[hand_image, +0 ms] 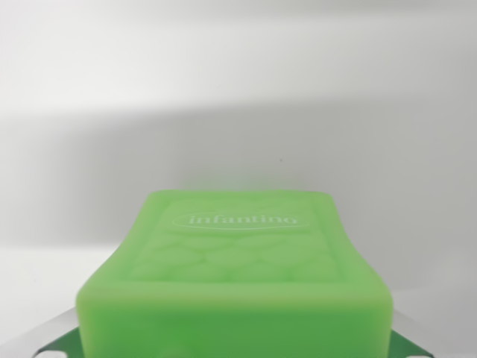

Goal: Stack cube

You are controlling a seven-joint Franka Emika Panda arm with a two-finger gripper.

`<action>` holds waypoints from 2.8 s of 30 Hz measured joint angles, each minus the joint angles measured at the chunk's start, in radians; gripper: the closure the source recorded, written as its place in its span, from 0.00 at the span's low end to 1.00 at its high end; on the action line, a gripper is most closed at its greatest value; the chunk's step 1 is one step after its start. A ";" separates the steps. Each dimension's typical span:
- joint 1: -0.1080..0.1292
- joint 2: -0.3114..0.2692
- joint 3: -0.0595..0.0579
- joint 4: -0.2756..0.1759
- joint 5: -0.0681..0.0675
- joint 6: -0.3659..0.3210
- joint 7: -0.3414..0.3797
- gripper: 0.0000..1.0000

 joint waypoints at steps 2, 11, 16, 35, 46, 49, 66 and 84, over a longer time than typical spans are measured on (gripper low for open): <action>0.000 -0.009 0.000 -0.004 0.000 -0.006 0.000 1.00; 0.000 -0.050 0.000 -0.015 0.000 -0.033 0.000 1.00; 0.000 -0.075 0.000 -0.022 0.000 -0.051 0.000 1.00; -0.008 -0.173 -0.001 -0.064 0.000 -0.110 -0.003 1.00; -0.030 -0.210 -0.002 -0.121 0.000 -0.091 -0.015 1.00; -0.037 -0.221 -0.002 -0.139 0.000 -0.085 -0.020 1.00; -0.076 -0.279 -0.002 -0.226 0.001 -0.057 -0.045 1.00; -0.122 -0.340 -0.003 -0.314 0.001 -0.028 -0.077 1.00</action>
